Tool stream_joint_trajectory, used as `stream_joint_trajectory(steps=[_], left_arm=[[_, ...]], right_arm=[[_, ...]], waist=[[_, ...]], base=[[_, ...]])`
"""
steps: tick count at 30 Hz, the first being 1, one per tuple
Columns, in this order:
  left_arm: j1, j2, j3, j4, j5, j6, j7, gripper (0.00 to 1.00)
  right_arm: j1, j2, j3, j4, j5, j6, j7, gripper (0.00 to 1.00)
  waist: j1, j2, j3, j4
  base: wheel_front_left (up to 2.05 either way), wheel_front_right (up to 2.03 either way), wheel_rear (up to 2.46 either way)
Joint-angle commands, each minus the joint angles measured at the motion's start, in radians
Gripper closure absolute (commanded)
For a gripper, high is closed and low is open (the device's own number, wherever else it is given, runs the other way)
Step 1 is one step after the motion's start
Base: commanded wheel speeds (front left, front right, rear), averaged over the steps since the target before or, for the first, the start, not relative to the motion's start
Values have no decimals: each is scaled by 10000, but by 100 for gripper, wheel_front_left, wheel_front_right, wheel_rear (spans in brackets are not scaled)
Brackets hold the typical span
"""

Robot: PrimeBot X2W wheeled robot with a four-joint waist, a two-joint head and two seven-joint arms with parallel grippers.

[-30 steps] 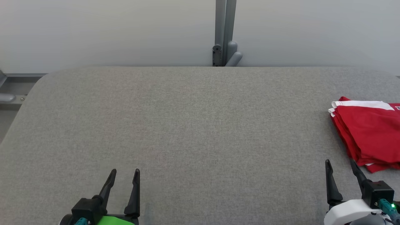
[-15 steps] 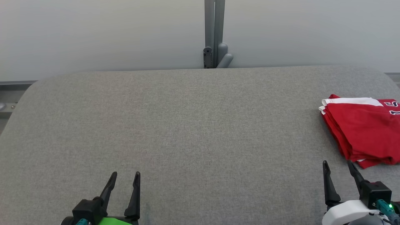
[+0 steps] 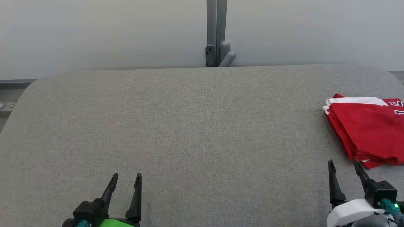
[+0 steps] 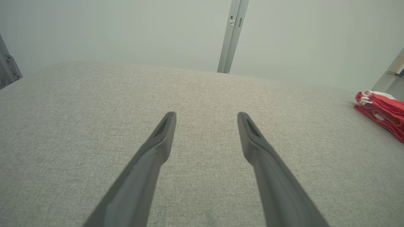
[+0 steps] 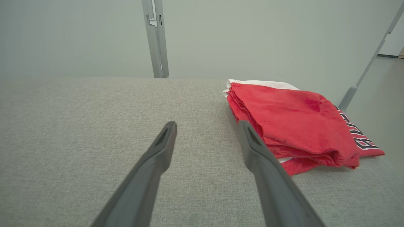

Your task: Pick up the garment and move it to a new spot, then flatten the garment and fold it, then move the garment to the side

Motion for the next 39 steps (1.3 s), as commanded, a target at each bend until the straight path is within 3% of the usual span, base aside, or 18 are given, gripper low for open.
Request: stream_joint_trajectory(steps=[1, 19, 20, 25, 39], left_arm=[[-151, 42, 47, -2, 44, -3, -24, 0], [-110, 41, -49, 4, 91, -3, -24, 0], [-2, -21, -82, 32, -2, 0, 2, 100], [162, -85, -125, 354, -61, 0, 66, 100], [-173, -30, 245, 249, -2639, 7, 639, 100]], right_arm=[[-24, -29, 11, -14, -48, -12, -39, 0], [14, -33, 271, -13, -108, -12, -39, 0], [6, 13, 266, 47, -67, 2, 0, 100], [159, 105, 255, 408, -44, 2, 47, 100], [-190, 79, 259, 343, 2968, 0, 780, 100]], waist=[[0, 110, 1, 3], [0, 110, -19, 278], [0, 0, -19, 278], [0, 1, -19, 278], [0, 13, 2, 188]], base=[[0, 0, 0], [0, 0, 0], [0, 0, 0], [0, 0, 0], [0, 0, 0]])
